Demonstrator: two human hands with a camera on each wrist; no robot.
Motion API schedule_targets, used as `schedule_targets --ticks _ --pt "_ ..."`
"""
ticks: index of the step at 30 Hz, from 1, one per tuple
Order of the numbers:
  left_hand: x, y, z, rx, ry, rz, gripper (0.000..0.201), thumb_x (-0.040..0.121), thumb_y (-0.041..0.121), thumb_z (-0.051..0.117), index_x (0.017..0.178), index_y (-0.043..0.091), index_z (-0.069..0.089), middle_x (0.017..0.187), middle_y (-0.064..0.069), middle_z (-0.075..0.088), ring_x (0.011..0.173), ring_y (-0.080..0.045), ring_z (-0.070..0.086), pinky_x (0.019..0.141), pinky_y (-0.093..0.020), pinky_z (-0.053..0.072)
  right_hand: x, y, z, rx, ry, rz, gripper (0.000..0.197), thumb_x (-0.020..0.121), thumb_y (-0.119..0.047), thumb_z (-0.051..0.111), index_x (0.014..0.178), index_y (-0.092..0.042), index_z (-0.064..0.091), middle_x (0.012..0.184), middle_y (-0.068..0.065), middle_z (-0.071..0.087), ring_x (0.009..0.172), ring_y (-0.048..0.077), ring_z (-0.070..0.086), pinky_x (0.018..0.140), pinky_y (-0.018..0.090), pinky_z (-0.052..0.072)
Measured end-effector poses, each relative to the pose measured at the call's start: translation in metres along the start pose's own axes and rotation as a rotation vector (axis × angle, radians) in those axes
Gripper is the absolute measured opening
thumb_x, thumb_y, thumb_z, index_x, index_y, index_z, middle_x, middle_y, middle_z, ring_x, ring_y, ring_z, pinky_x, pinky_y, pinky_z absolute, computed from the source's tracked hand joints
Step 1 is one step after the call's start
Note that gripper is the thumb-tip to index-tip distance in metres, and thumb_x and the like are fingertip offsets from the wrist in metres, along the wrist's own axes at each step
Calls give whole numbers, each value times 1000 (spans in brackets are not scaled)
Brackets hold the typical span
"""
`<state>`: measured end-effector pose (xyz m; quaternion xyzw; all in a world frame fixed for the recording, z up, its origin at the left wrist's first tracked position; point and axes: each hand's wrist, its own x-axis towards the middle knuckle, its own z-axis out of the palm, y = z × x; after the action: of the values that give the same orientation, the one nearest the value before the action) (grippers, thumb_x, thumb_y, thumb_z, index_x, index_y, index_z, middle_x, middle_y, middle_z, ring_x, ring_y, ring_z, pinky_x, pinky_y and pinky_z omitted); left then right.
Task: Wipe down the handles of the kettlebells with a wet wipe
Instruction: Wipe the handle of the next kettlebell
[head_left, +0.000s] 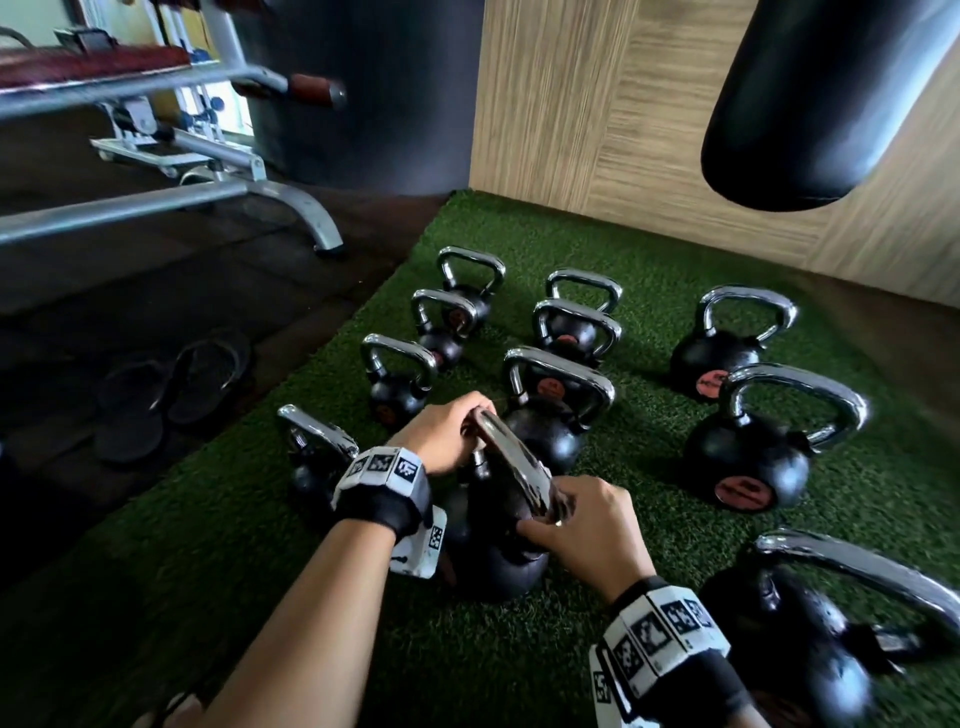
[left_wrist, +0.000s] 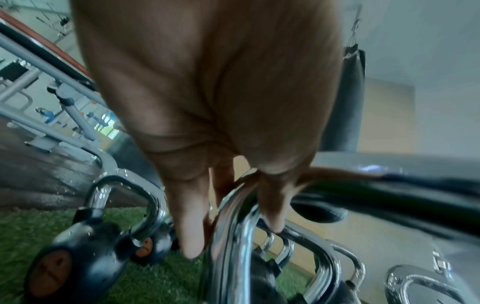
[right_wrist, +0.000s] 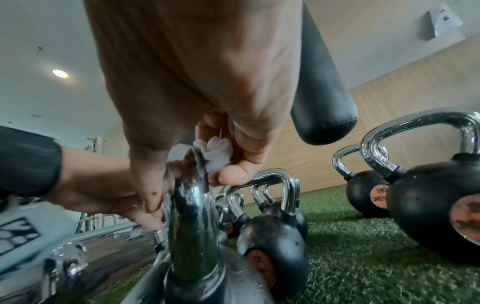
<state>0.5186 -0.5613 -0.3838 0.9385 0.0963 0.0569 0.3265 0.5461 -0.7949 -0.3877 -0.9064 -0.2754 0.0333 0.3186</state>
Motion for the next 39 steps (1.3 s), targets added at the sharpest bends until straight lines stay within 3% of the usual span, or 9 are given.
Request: schedule_targets --ticks 3,6,12,18,23,26,30,36,39 --pt "-11 -6 -12 17 -38 -68 33 96 24 67 124 36 54 103 -2 75 86 -25 74 81 -41 60 4 7 -13 11 -12 -63 30 58 -35 93 81 -26 77 66 -12 68 64 -2 60 56 10 39" --pt "-23 -9 -16 -20 -22 -89 28 95 21 70 117 35 59 93 4 78 68 -15 74 66 -30 58 9 10 -19 21 30 -64 37 58 -27 96 88 -15 78 77 -3 73 72 15 65 66 25 49" --pt "-38 -12 -5 62 207 -130 51 81 38 84 129 36 68 114 2 76 102 -20 71 78 -24 45 17 19 -15 13 72 -100 33 60 -21 94 85 -9 76 74 0 69 69 18 61 62 12 40" --pt "-45 0 -13 153 139 -174 56 89 36 78 141 41 58 124 1 72 107 -22 70 88 -35 55 14 22 -14 -23 34 -106 31 69 -25 91 89 -10 73 83 0 68 75 15 60 60 9 37" --pt "-37 56 -14 308 -4 -57 96 83 -7 56 158 44 25 102 0 67 62 -6 55 48 -14 37 4 39 -41 166 14 -58 25 90 -26 74 116 -25 76 86 -17 68 71 -5 62 64 3 43" --pt "-26 112 8 228 34 145 90 81 -8 55 158 35 33 147 3 55 111 -17 64 84 -22 52 -16 65 -73 304 104 40 27 95 -14 67 114 -29 77 88 -15 75 64 -4 67 61 16 55" --pt "-14 180 76 10 30 347 84 77 -7 50 154 27 44 149 4 56 132 -15 56 109 -26 46 -54 109 -129 430 360 169 28 91 -7 65 94 -31 80 75 -13 75 65 8 66 62 32 53" --pt "-2 209 198 -279 -245 30 99 78 17 75 162 22 23 154 -1 49 129 -22 59 106 -31 48 -104 148 -188 533 601 351 15 82 -35 75 76 -22 78 55 -6 63 51 8 53 58 30 42" --pt "1 206 244 -355 -228 -195 115 64 43 92 158 23 30 148 2 55 132 -18 55 104 -24 40 -120 164 -199 433 694 389 13 83 -34 77 78 -22 80 74 -2 74 71 12 66 71 29 50"
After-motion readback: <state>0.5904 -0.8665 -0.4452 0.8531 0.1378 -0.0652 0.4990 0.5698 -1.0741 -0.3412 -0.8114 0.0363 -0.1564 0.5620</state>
